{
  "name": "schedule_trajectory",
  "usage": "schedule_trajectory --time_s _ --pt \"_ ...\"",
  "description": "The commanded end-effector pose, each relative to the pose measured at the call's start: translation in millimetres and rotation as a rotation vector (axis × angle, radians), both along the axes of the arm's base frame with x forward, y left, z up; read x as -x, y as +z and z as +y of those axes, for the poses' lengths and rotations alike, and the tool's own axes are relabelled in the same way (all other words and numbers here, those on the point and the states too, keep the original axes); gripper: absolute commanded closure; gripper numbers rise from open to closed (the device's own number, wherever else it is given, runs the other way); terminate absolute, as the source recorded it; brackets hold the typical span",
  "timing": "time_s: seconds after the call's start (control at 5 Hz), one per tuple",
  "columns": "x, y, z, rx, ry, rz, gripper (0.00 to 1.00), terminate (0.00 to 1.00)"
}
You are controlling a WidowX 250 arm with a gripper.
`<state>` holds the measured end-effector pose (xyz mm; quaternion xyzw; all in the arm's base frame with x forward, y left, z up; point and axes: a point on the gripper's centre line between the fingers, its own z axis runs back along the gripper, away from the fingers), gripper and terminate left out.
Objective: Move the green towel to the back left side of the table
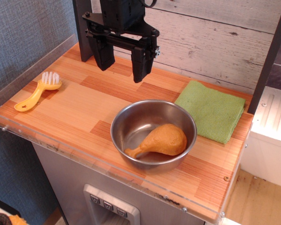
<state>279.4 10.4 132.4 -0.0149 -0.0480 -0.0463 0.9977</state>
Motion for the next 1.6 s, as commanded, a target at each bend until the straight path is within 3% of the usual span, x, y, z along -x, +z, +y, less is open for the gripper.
schedule_trajectory --time_s 0.0,0.6,0.8,1.4 --pt "0.0 0.0 0.0 0.0 0.0 0.0 0.0 0.0" --pt "-82.0 -24.6 -63.5 -0.02 0.027 -0.062 0.0 0.0" --pt "-94.2 -44.5 -69.0 -0.042 0.075 -0.089 0.0 0.0" --pt "-95.8 -94.2 -93.8 -0.018 0.068 -0.053 0.0 0.0"
